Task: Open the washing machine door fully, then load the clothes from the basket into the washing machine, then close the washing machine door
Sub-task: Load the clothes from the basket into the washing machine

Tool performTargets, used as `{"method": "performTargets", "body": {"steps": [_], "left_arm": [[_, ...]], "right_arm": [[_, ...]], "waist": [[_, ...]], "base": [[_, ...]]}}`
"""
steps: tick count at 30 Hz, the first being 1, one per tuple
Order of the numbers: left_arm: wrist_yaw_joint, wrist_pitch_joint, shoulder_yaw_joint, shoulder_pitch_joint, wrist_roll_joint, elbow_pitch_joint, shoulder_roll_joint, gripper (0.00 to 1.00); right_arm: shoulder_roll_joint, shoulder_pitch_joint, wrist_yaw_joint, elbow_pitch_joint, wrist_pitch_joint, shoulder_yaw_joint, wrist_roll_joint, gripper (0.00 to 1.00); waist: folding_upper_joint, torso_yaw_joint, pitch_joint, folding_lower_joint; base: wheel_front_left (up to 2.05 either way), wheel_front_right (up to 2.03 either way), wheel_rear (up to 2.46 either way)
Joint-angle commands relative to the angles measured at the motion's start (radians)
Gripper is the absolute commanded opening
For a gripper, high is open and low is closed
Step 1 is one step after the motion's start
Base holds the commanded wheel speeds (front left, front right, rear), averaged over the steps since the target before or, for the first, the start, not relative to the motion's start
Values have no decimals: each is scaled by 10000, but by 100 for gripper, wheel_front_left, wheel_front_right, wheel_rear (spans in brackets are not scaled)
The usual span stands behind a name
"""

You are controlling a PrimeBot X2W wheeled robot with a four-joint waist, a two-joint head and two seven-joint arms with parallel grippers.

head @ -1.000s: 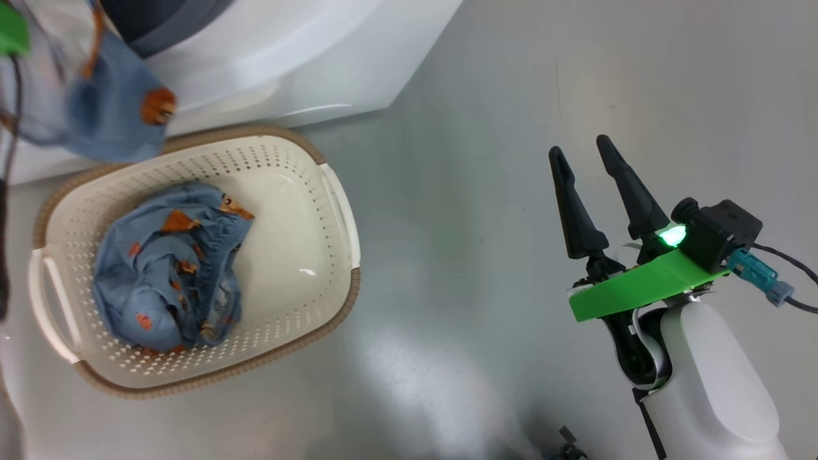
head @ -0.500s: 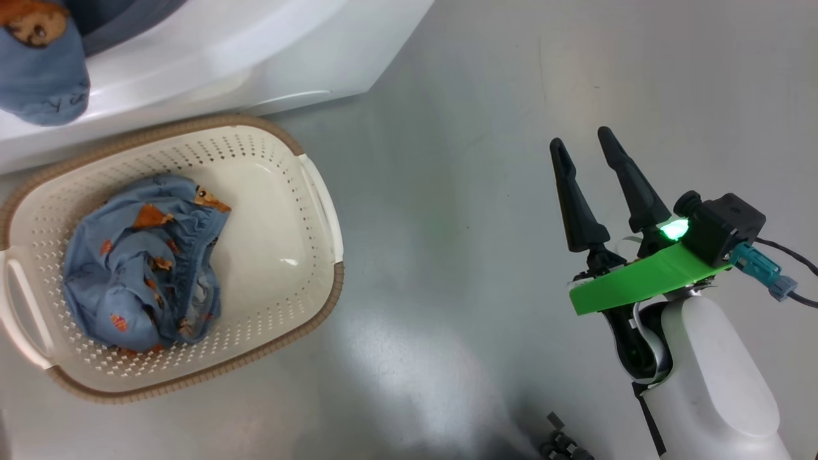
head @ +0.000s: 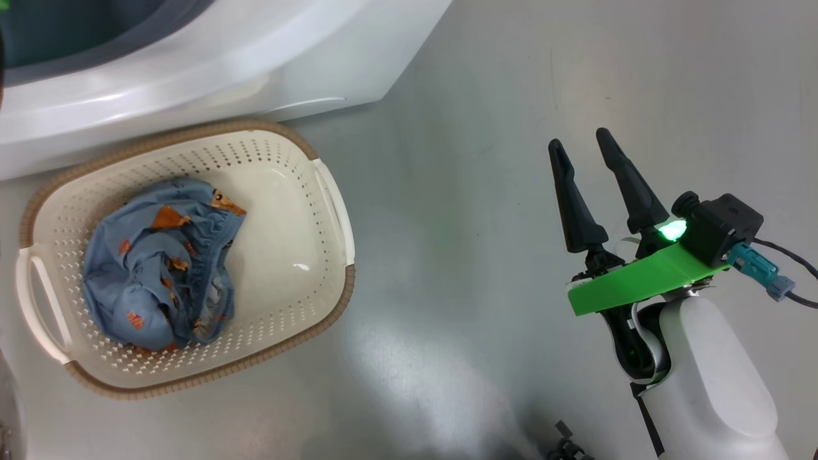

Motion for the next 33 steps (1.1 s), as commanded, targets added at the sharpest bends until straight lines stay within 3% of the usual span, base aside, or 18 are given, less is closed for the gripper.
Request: {"method": "performTargets", "body": {"steps": [1,20,33], "left_arm": [[-43,-51,45,53,145,-437,362,100],[-141,-52,324,3029,236,-3761,62,100],[85,-53,821,5797,271,-6335,-228,100]], "right_arm": [[63,221,16,-189,-117,127,-11,100],[86,324,16,-189,-117,-18,34,100],[-11,418,16,-286,-117,-192,-43,100]], "waist": [[0,33,-28,-1],[0,368,-430,-1],[0,562,-993,-1]], "base": [[0,0,0],[0,0,0],[0,0,0]]}}
